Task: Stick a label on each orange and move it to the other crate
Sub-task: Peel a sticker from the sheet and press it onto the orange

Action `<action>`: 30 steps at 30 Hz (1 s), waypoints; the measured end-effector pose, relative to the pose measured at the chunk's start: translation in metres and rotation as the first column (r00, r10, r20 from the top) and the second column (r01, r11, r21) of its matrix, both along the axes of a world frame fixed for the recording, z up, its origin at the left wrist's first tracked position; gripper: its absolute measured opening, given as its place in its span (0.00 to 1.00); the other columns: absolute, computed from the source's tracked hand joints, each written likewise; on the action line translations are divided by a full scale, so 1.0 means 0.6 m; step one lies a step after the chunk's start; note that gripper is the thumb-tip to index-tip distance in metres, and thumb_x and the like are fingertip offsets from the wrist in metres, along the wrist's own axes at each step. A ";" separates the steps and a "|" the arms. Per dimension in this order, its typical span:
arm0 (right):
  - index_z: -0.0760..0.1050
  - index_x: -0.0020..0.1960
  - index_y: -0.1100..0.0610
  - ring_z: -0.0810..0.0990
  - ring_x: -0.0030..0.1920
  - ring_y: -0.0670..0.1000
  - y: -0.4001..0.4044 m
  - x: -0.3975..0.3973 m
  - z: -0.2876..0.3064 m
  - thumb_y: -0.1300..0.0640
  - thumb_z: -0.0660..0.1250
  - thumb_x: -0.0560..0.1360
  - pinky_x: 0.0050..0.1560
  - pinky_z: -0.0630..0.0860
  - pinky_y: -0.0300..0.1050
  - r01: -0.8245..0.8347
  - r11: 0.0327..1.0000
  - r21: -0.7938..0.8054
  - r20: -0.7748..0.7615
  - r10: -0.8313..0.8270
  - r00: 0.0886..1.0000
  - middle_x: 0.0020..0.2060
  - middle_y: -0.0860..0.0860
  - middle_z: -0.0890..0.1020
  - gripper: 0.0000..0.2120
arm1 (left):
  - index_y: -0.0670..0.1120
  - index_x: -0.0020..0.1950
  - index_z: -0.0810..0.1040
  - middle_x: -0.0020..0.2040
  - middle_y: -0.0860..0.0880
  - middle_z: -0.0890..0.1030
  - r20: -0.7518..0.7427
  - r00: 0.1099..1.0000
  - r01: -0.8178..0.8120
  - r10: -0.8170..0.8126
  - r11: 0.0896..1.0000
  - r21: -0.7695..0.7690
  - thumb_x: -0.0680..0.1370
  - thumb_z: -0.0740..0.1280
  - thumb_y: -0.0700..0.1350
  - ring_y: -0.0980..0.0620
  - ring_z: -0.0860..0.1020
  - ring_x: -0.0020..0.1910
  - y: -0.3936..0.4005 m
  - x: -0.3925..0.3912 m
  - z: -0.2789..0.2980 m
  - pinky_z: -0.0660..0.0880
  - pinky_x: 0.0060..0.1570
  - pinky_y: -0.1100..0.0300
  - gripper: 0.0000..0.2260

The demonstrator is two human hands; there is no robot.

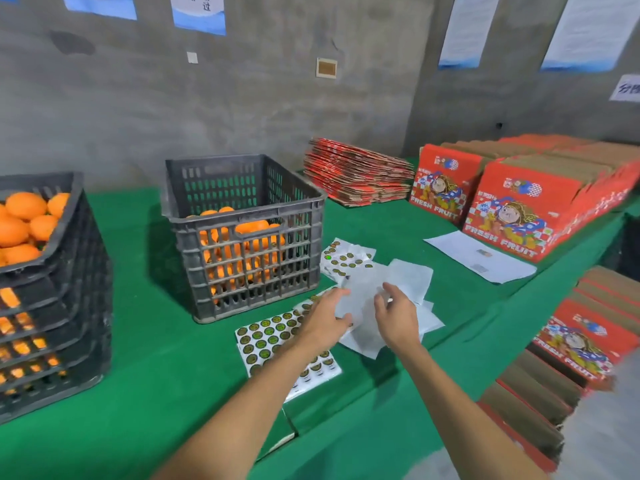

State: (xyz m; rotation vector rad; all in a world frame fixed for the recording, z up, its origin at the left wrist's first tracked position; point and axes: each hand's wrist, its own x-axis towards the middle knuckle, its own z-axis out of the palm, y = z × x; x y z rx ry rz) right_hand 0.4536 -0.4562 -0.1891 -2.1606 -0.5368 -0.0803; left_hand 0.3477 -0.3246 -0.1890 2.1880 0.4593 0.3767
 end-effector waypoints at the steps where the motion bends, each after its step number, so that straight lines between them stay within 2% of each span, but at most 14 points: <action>1: 0.69 0.75 0.60 0.81 0.60 0.60 -0.004 0.006 -0.007 0.54 0.61 0.83 0.62 0.77 0.54 0.006 0.999 -0.037 -0.012 -0.006 1.000 0.62 0.59 0.82 0.22 | 0.54 0.77 0.70 0.76 0.53 0.69 -0.054 0.998 0.017 -0.015 0.999 0.041 0.80 0.71 0.46 0.51 0.70 0.73 -0.004 0.005 -0.008 0.67 0.74 0.48 0.25; 5: 0.66 0.77 0.59 0.77 0.66 0.61 -0.019 0.028 -0.030 0.51 0.63 0.82 0.66 0.73 0.54 0.028 0.982 -0.188 0.013 -0.026 1.000 0.67 0.58 0.78 0.26 | 0.51 0.77 0.68 0.77 0.52 0.67 -0.227 0.974 0.065 -0.007 0.966 0.250 0.79 0.71 0.47 0.50 0.65 0.75 -0.012 0.021 -0.035 0.64 0.74 0.52 0.27; 10: 0.66 0.77 0.56 0.78 0.60 0.62 -0.035 0.032 -0.045 0.49 0.61 0.82 0.65 0.71 0.53 0.054 0.926 -0.373 0.157 0.006 0.988 0.57 0.58 0.83 0.25 | 0.46 0.81 0.60 0.79 0.45 0.65 -0.272 0.962 0.068 0.029 0.937 0.341 0.80 0.64 0.38 0.46 0.65 0.77 -0.023 0.024 -0.044 0.62 0.77 0.52 0.30; 13: 0.65 0.77 0.55 0.78 0.61 0.61 -0.035 0.029 -0.044 0.47 0.58 0.83 0.67 0.69 0.53 0.108 0.890 -0.443 0.210 -0.014 0.978 0.58 0.57 0.83 0.25 | 0.44 0.81 0.61 0.77 0.43 0.68 -0.277 0.958 0.039 0.077 0.920 0.391 0.80 0.58 0.33 0.42 0.69 0.74 -0.026 0.026 -0.041 0.66 0.74 0.49 0.29; 15: 0.63 0.77 0.55 0.75 0.67 0.61 -0.032 0.029 -0.042 0.45 0.56 0.83 0.70 0.66 0.54 0.154 0.871 -0.467 0.196 -0.068 0.978 0.65 0.58 0.79 0.26 | 0.43 0.78 0.66 0.70 0.40 0.75 -0.247 0.961 0.002 0.121 0.896 0.445 0.79 0.57 0.31 0.39 0.76 0.66 -0.022 0.029 -0.036 0.73 0.65 0.47 0.27; 17: 0.61 0.79 0.53 0.68 0.74 0.62 -0.028 0.029 -0.040 0.43 0.55 0.84 0.75 0.62 0.55 0.169 0.855 -0.490 0.186 -0.087 0.979 0.75 0.59 0.70 0.27 | 0.43 0.76 0.68 0.58 0.40 0.82 -0.180 0.968 -0.050 0.174 0.839 0.542 0.76 0.57 0.28 0.39 0.80 0.56 -0.014 0.024 -0.032 0.75 0.54 0.48 0.29; 19: 0.62 0.79 0.52 0.64 0.77 0.61 -0.023 0.029 -0.038 0.43 0.53 0.84 0.77 0.58 0.55 0.141 0.856 -0.497 0.195 -0.048 0.980 0.79 0.57 0.64 0.26 | 0.45 0.75 0.71 0.50 0.42 0.85 -0.096 0.977 -0.089 0.192 0.769 0.633 0.73 0.59 0.27 0.41 0.81 0.52 -0.003 0.013 -0.022 0.74 0.54 0.51 0.31; 23: 0.72 0.74 0.51 0.66 0.76 0.57 -0.003 0.020 -0.035 0.45 0.52 0.86 0.78 0.59 0.53 0.083 0.859 -0.505 0.231 0.042 0.972 0.75 0.53 0.71 0.22 | 0.49 0.64 0.83 0.54 0.45 0.85 0.026 0.987 -0.138 0.159 0.752 0.645 0.72 0.61 0.27 0.43 0.81 0.53 0.033 -0.021 0.011 0.75 0.51 0.52 0.27; 26: 0.77 0.66 0.54 0.74 0.68 0.56 0.029 -0.006 -0.024 0.49 0.54 0.85 0.72 0.65 0.51 0.066 0.903 -0.425 0.299 0.072 0.951 0.67 0.52 0.79 0.18 | 0.46 0.62 0.84 0.57 0.46 0.85 0.089 0.987 -0.160 0.133 0.767 0.621 0.76 0.62 0.28 0.44 0.80 0.56 0.065 -0.065 0.030 0.76 0.57 0.51 0.22; 30: 0.81 0.61 0.56 0.79 0.60 0.56 0.101 -0.070 0.000 0.55 0.62 0.83 0.65 0.70 0.50 -0.044 0.961 -0.274 0.384 0.151 0.911 0.59 0.53 0.84 0.12 | 0.45 0.69 0.81 0.65 0.47 0.82 0.128 0.979 -0.202 0.156 0.750 0.630 0.81 0.63 0.32 0.48 0.78 0.66 0.101 -0.150 0.034 0.70 0.70 0.52 0.19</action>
